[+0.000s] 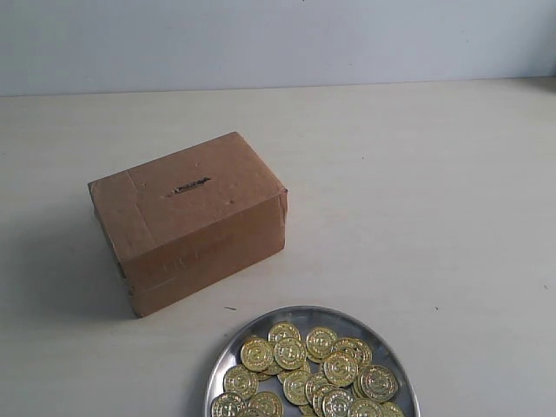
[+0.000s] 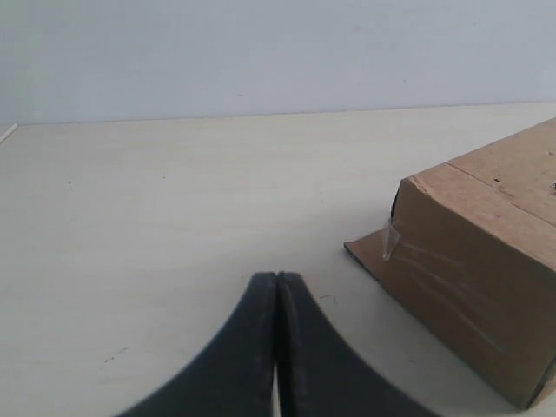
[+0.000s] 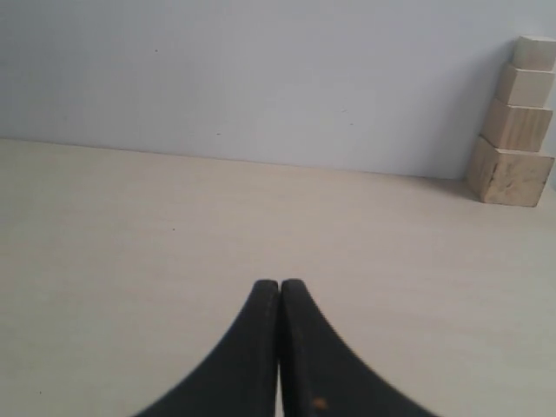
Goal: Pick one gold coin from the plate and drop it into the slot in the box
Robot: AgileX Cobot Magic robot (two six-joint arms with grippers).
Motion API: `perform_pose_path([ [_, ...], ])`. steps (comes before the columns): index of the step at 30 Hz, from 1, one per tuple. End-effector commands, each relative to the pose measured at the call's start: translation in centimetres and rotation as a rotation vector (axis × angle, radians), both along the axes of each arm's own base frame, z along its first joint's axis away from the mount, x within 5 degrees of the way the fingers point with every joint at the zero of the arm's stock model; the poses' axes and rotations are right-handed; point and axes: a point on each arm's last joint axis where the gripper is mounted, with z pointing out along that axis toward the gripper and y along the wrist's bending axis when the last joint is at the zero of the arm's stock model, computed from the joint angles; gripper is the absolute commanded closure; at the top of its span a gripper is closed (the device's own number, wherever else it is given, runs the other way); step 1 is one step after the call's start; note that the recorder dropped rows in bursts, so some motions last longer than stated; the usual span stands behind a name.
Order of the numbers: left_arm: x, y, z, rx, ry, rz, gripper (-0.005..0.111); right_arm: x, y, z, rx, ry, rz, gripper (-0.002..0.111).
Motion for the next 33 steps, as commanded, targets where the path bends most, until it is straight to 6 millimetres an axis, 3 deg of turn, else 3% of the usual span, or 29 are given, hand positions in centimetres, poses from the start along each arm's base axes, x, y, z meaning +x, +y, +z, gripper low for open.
perform_pose_path([
  [1, -0.01, -0.03, -0.04, -0.021, -0.005, 0.002, 0.107, -0.04, -0.03, -0.2, -0.001, 0.008, -0.007, 0.108],
  [33, -0.01, -0.03, -0.06, -0.014, -0.003, 0.0, 0.107, -0.07, -0.02, -0.37, 0.004, 0.026, -0.006, 0.108],
])
